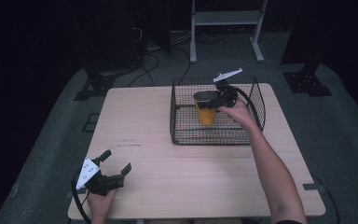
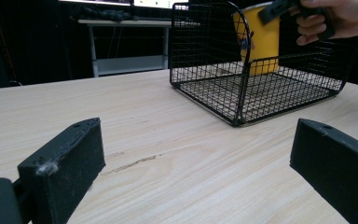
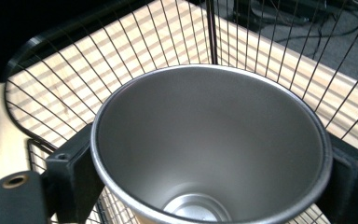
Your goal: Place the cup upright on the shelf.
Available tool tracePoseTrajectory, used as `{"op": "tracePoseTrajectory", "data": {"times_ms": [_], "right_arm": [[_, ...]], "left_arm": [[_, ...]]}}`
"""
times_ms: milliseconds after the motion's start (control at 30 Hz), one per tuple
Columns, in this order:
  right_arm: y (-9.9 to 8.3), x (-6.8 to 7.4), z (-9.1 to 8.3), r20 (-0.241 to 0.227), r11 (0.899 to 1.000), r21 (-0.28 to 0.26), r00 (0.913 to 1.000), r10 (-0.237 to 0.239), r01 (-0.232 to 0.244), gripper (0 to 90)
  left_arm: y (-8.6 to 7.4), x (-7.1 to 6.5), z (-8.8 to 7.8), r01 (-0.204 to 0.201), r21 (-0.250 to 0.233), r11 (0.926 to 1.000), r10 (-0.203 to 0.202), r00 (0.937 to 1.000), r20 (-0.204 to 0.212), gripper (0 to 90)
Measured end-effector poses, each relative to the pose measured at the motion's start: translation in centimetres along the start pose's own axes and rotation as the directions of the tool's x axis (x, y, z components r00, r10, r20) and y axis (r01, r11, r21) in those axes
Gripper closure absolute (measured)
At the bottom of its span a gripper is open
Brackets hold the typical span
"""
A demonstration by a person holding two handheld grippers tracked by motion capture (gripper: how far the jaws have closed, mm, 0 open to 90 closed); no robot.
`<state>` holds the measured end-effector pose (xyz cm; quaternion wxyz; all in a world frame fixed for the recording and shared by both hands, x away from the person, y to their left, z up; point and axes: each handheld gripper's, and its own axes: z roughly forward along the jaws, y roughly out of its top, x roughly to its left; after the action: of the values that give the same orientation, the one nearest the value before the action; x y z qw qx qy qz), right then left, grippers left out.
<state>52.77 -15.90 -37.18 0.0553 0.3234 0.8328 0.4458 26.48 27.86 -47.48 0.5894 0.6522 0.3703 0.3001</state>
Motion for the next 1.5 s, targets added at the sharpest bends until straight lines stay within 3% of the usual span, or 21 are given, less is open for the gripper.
{"op": "tracePoseTrajectory", "data": {"times_ms": [233, 533, 967, 1500], "right_arm": [[-0.8, -0.5, 1.4, 0.036, 1.0, 0.013, 0.9992, 0.016, -0.016, 10.6], [-1.2, -0.5, 2.4, 0.058, 0.998, 0.063, 0.9983, -0.003, 0.0, 10.6], [-0.9, -0.2, 2.4, 0.061, 0.996, 0.079, 0.9975, -0.035, 0.03, 8.1], [-0.8, 0.0, 1.8, 0.055, 0.998, 0.055, 0.9979, -0.032, 0.029, 6.1]], "left_arm": [[0.0, 0.0, 0.0, 0.002, -0.002, 1.0, -0.002, 1.0, 0.001, 2.3], [0.0, 0.0, 0.0, 0.004, -0.003, 1.0, -0.004, 1.0, 0.003, 2.3], [0.0, 0.0, 0.0, 0.004, -0.003, 1.0, -0.004, 1.0, 0.003, 2.3], [0.0, 0.0, 0.0, 0.001, -0.001, 1.0, -0.001, 1.0, 0.003, 2.3]]}}
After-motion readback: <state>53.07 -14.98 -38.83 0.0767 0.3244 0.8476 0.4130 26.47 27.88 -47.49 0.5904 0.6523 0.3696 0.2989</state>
